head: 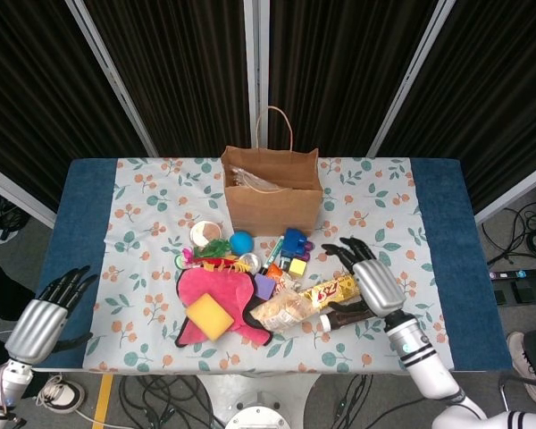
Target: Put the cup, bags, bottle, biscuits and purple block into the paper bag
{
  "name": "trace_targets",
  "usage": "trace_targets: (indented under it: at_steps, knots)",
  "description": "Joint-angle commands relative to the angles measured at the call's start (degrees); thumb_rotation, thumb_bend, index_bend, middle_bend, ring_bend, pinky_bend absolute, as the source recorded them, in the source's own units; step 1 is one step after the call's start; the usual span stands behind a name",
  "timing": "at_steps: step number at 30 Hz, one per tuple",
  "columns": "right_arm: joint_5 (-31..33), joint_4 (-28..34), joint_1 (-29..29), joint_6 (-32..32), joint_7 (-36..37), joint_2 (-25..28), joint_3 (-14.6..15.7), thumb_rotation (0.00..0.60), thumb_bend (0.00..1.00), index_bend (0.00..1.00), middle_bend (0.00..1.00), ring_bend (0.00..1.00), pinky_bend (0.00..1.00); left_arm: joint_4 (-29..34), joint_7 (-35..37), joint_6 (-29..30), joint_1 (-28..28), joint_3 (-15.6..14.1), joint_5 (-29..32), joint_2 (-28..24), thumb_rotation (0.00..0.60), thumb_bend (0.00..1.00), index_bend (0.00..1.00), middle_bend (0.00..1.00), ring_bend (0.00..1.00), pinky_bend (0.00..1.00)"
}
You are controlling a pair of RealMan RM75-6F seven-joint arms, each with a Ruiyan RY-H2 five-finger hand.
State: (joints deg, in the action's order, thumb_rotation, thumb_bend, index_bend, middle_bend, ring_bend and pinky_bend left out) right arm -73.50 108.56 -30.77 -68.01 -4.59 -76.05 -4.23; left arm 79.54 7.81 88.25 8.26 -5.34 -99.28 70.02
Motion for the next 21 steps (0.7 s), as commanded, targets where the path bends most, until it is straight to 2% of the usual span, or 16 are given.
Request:
trace_targets:
  at_steps: [1, 6, 12, 21]
  knots:
    - [3.0, -3.1, -0.7, 4.1, 1.7, -4.7, 0.4, 0.6, 0.0, 0.15, 0.22, 0.07, 0.08, 0.1, 0.1, 0.2, -0.1, 0.1, 0.2, -0.1, 0.6, 0.0, 0.09, 0.07, 0.06, 0.19]
    - [4.8, -4.4, -1.1, 6.3, -0.2, -8.8, 0.9, 0.6, 0.0, 0.15, 0.21, 0.07, 0.08, 0.1, 0.2, 0.2, -0.2, 0.3, 0.4, -0.1, 0.6, 0.0, 0.09, 0.07, 0.06, 0.19]
    - [5.1, -5.4, -0.4, 5.6, -2.5, -11.9, 1.3, 0.6, 0.0, 0.15, 0.22, 0.07, 0.08, -0.3, 1.1, -0.1, -0.3, 0.2, 0.7, 0.1, 0.6, 0.0, 0.09, 0.07, 0.06, 0.19]
    - [7.0, -9.0, -1.1, 6.1, -5.9, -16.6, -0.3, 0.6, 0.01, 0.15, 0.22, 0.07, 0.09, -1.7, 1.9, 0.3, -0.8, 0.3, 1.0, 0.4, 0.6, 0.0, 0.09, 0.07, 0.06, 0.19]
